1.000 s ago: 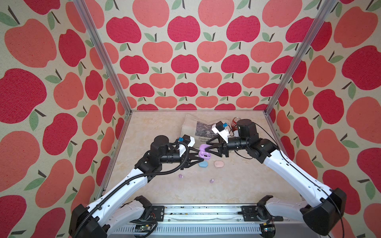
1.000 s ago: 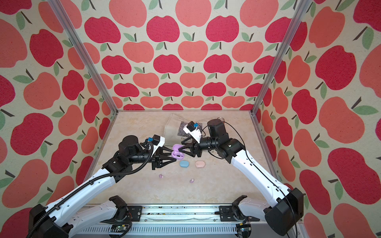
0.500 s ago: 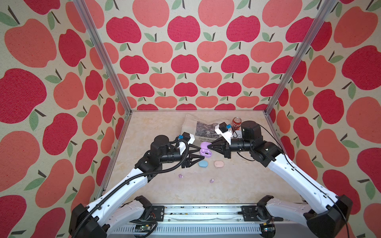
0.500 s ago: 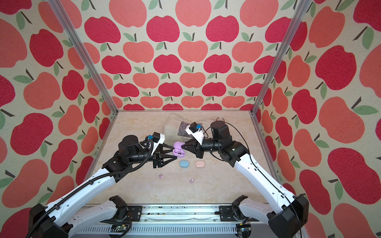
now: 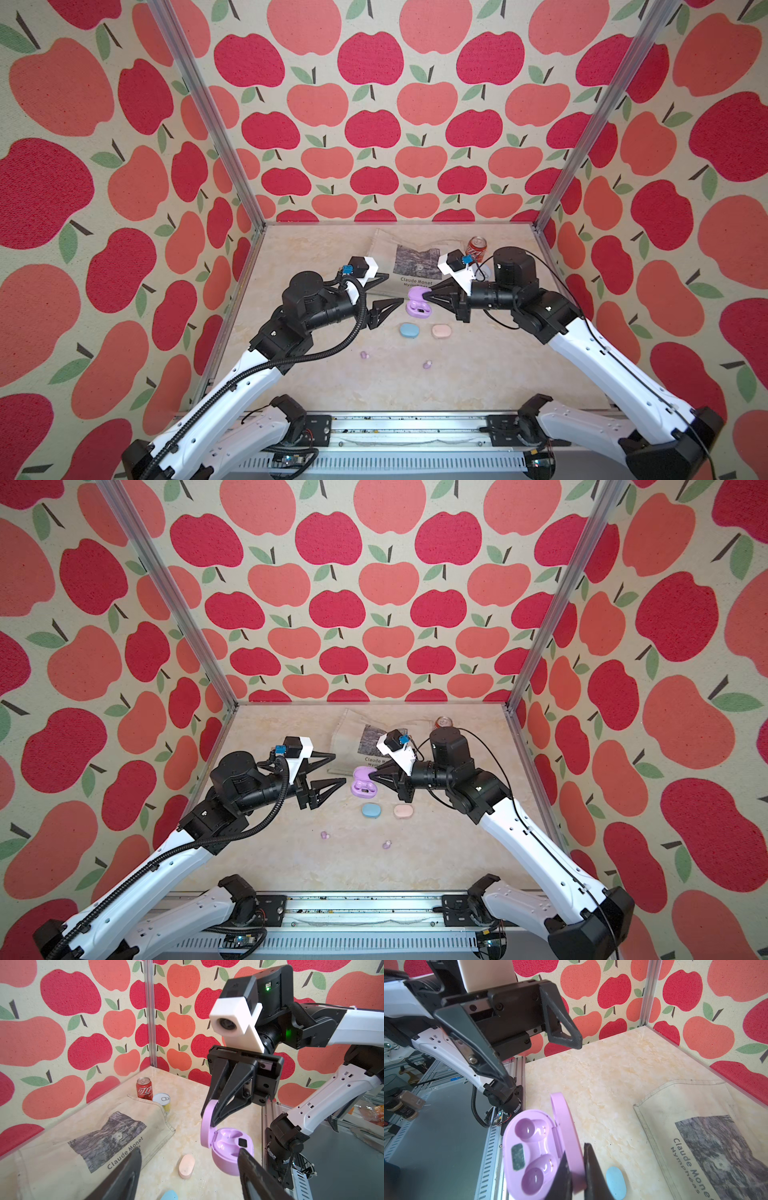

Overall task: Insert wireless bluetooth earbuds into charging case
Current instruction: Pass the charging case.

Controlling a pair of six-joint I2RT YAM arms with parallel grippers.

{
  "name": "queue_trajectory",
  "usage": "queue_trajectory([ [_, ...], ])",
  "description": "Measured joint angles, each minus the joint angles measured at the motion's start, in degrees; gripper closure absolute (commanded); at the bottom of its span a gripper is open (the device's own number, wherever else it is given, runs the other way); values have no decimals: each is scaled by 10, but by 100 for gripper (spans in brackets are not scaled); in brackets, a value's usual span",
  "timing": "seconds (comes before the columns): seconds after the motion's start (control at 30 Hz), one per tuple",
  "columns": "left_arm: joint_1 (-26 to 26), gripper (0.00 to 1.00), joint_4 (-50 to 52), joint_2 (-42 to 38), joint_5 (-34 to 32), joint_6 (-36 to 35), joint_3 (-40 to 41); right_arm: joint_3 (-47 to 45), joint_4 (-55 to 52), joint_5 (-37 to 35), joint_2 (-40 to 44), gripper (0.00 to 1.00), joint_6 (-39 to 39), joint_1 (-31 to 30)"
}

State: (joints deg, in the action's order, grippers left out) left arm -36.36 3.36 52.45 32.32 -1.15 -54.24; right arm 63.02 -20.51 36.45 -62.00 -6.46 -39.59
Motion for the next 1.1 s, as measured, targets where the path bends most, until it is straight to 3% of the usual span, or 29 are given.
queue_trajectory([
  [0.5,-50,50,132,109,14,-94,-129,1,-43,-48,24,97,-21,-41],
  [0.8,-72,53,191,137,31,-117,-143,1,-45,-65,29,97,-24,-47],
  [1.1,-73,82,216,140,31,-125,-150,1,-45,-75,32,98,-27,-47],
])
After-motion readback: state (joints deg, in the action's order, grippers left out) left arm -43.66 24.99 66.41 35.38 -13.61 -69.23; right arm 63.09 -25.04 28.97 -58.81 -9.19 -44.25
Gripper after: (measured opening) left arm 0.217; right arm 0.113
